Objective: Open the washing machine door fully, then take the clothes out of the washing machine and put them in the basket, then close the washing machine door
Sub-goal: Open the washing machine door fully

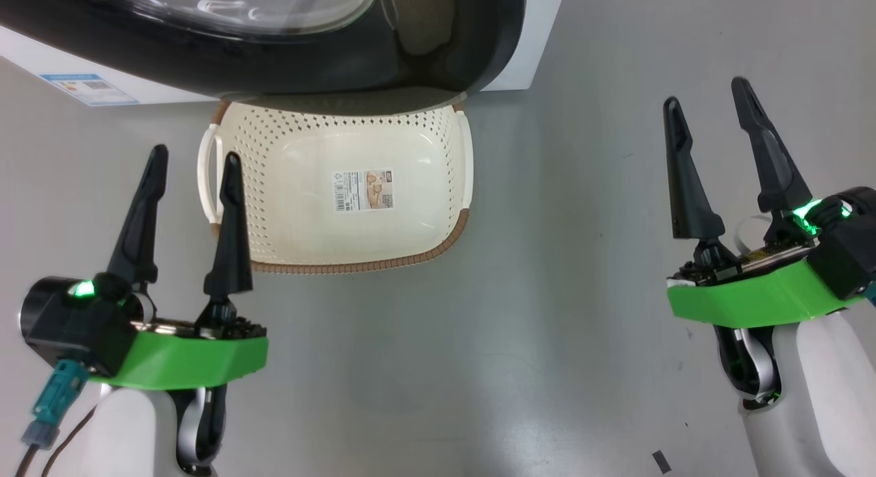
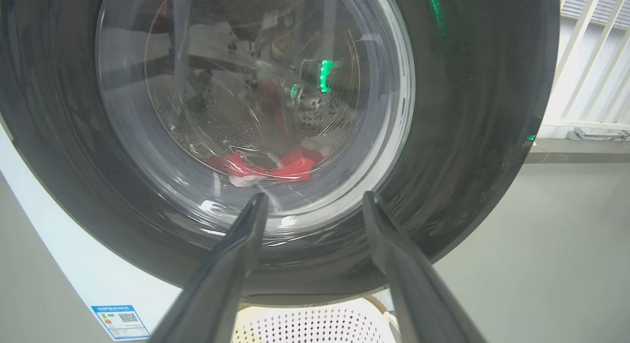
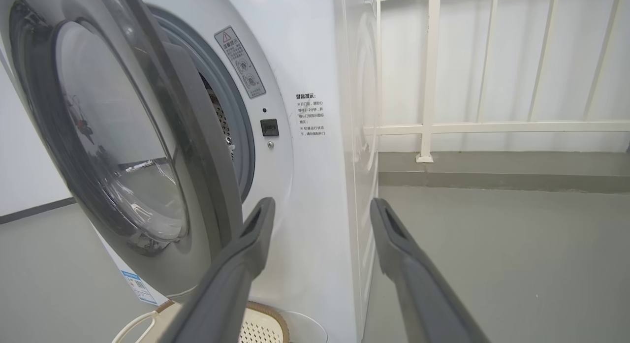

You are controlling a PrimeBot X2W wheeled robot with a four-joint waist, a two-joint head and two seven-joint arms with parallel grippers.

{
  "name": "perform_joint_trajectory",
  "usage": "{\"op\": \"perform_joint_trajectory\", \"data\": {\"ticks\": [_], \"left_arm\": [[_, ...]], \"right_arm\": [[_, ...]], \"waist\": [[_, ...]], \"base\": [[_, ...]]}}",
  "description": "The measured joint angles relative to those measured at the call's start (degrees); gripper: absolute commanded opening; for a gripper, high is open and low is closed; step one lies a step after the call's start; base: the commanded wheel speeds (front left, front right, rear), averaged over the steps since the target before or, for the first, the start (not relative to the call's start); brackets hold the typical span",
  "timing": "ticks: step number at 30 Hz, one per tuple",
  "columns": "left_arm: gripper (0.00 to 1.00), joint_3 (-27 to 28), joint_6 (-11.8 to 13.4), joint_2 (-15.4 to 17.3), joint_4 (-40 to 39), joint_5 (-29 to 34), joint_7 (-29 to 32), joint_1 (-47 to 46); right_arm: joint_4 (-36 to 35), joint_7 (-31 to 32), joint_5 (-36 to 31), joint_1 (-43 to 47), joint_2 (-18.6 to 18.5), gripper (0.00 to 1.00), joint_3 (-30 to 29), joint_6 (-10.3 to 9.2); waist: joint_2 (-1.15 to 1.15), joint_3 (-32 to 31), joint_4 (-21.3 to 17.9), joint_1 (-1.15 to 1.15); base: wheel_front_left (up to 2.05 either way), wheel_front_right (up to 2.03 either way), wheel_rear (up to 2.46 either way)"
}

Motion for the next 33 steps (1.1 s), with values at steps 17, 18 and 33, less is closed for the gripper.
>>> {"op": "perform_joint_trajectory", "data": {"ticks": [17,18,33], "left_arm": [[1.0,-0.1,0.0,0.0,0.1,0.0,0.0,0.0],[1.0,-0.1,0.0,0.0,0.1,0.0,0.0,0.0],[1.0,-1.4,0.0,0.0,0.8,0.0,0.0,0.1]], "right_arm": [[0.3,0.0,0.7,0.4,0.0,0.47,0.5,0.0],[0.6,0.0,0.8,0.4,0.1,0.37,0.6,0.0],[13.4,0.0,31.4,-11.7,-0.1,0.0,6.3,0.0]], "waist": [[0.0,-0.4,0.1,0.0],[0.0,-0.5,0.1,0.0],[0.0,-1.3,0.9,0.0]], "base": [[0.0,0.0,0.0],[0.0,0.0,0.0],[0.0,0.0,0.0]]}}
